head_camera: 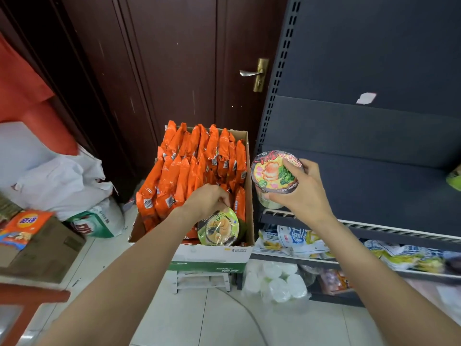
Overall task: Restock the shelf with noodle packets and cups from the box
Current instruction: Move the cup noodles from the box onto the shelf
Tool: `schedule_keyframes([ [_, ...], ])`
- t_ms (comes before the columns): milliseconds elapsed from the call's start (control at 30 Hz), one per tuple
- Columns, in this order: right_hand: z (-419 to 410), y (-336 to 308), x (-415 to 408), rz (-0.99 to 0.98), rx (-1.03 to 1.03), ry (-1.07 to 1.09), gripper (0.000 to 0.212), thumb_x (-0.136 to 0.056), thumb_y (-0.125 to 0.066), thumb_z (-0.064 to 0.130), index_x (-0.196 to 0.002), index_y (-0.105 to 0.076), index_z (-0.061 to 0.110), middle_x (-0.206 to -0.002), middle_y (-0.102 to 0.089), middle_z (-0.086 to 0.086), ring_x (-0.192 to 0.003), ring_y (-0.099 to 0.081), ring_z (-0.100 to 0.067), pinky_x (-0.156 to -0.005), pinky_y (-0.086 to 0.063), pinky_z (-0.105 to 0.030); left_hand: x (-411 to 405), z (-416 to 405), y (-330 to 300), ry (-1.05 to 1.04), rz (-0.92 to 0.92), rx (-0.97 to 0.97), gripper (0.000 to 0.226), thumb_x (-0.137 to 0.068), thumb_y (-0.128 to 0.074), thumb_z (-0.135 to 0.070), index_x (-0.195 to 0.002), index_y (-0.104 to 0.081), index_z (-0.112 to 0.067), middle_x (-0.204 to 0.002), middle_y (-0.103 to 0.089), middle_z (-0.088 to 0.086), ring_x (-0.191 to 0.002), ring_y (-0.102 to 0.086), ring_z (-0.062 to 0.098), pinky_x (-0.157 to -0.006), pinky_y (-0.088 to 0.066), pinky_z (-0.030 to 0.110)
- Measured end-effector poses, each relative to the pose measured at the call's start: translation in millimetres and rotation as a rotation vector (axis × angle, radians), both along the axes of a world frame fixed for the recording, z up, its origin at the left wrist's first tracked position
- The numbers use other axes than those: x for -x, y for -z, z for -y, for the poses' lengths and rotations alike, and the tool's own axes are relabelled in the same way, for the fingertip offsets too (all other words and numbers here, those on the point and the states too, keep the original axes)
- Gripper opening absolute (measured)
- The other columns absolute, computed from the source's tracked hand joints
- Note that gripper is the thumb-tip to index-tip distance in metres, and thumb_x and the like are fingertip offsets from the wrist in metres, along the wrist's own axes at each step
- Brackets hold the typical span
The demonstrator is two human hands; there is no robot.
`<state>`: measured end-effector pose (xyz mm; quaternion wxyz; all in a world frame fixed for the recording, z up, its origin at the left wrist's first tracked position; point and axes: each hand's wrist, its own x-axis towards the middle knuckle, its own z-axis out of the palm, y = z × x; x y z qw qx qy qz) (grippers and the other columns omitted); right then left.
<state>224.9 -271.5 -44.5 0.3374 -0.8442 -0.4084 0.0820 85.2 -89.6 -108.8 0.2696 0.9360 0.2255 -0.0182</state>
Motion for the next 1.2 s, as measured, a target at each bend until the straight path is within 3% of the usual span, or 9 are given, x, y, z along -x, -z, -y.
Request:
schedule_keyframes([
  [67, 1.6, 1.0, -1.9, 0.009, 0.01, 0.01, 0.092, -0.064, -0.085, 0.036, -0.142, -0.039, 0.016, -0.139, -0.024, 0.0, -0.131, -0.03, -0.012, -0.105, -0.028, -0.018, 0.0, -1.8, -2.5, -0.047, 0.078, 0.07, 0.005, -0.083, -0.07, -0.014, -0.086, -0.071, -0.01, -0.084, -0.065, -0.002, -0.081, -0.061, 0.012, -0.08, -0.052, 0.029],
  [133, 3.0, 1.8, -2.9, 0.007, 0.015, 0.02, 0.092, -0.064, -0.085, 0.036, -0.142, -0.04, 0.016, -0.139, -0.024, 0.0, -0.131, -0.031, -0.012, -0.107, -0.03, -0.022, 0.1, -2.4, -9.8, -0.123, 0.178, 0.141, 0.007, -0.082, -0.071, -0.013, -0.081, -0.069, -0.006, -0.08, -0.063, -0.003, -0.073, -0.056, 0.007, -0.069, -0.047, 0.016],
  [233, 4.3, 2.0, -4.6, 0.005, 0.013, 0.025, 0.091, -0.065, -0.084, 0.036, -0.142, -0.04, 0.016, -0.139, -0.024, 0.0, -0.131, -0.031, -0.013, -0.106, -0.029, -0.02, 0.3, -2.6, -25.0, -0.262, 0.306, 0.177, 0.008, -0.083, -0.069, -0.013, -0.078, -0.067, -0.008, -0.081, -0.065, -0.001, -0.075, -0.058, 0.009, -0.07, -0.046, 0.021],
  [367, 6.3, -3.4, -6.9, -0.017, 0.0, 0.039, 0.091, -0.065, -0.084, 0.037, -0.142, -0.04, 0.016, -0.139, -0.024, 0.0, -0.132, -0.03, -0.013, -0.104, -0.027, -0.019, -2.5, 2.8, -55.8, -0.379, 0.42, 0.093, 0.01, -0.084, -0.068, -0.015, -0.075, -0.065, -0.014, -0.081, -0.067, 0.003, -0.077, -0.06, 0.014, -0.068, -0.048, 0.022],
  [600, 32.3, -27.3, -27.1, -0.014, -0.085, 0.114, 0.091, -0.064, -0.085, 0.037, -0.141, -0.041, 0.014, -0.139, -0.026, -0.001, -0.129, -0.035, -0.015, -0.104, -0.029, -0.021, -31.6, 36.4, -117.4, -0.346, 0.556, -0.08, 0.007, -0.085, -0.067, -0.017, -0.078, -0.069, -0.014, -0.077, -0.067, -0.001, -0.073, -0.058, 0.009, -0.064, -0.042, 0.022],
  [700, 59.6, -39.5, -50.0, -0.004, -0.126, 0.161, 0.091, -0.064, -0.085, 0.036, -0.141, -0.042, 0.015, -0.139, -0.027, -0.002, -0.129, -0.035, -0.015, -0.106, -0.028, -0.022, -61.6, 61.0, -135.9, -0.32, 0.568, -0.128, 0.008, -0.086, -0.066, -0.018, -0.078, -0.068, -0.018, -0.081, -0.064, 0.0, -0.072, -0.057, 0.009, -0.065, -0.038, 0.022],
  [833, 111.1, -50.4, -93.2, -0.013, -0.168, 0.235, 0.09, -0.064, -0.085, 0.036, -0.141, -0.042, 0.016, -0.138, -0.027, 0.0, -0.128, -0.037, -0.014, -0.107, -0.032, -0.026, -116.7, 109.5, -148.5, -0.271, 0.597, -0.13, 0.007, -0.087, -0.065, -0.019, -0.082, -0.069, -0.016, -0.078, -0.06, -0.004, -0.073, -0.056, 0.008, -0.071, -0.044, 0.025],
  [967, 173.9, -57.5, -152.6, -0.002, -0.175, 0.278, 0.089, -0.064, -0.085, 0.036, -0.14, -0.043, 0.017, -0.138, -0.027, 0.0, -0.128, -0.037, -0.014, -0.106, -0.031, -0.024, -183.9, 167.5, -149.1, -0.27, 0.614, -0.137, 0.008, -0.087, -0.065, -0.021, -0.082, -0.069, -0.017, -0.079, -0.062, -0.004, -0.074, -0.056, 0.01, -0.068, -0.039, 0.024],
  [1200, 276.4, -56.5, -255.8, 0.018, -0.13, 0.33, 0.089, -0.065, -0.083, 0.038, -0.141, -0.042, 0.018, -0.141, -0.025, 0.0, -0.13, -0.034, -0.015, -0.105, -0.029, -0.022, -295.3, 265.9, -150.3, -0.277, 0.626, -0.043, 0.008, -0.087, -0.065, -0.018, -0.08, -0.069, -0.018, -0.073, -0.059, -0.01, -0.073, -0.056, 0.009, -0.068, -0.041, 0.024],
])
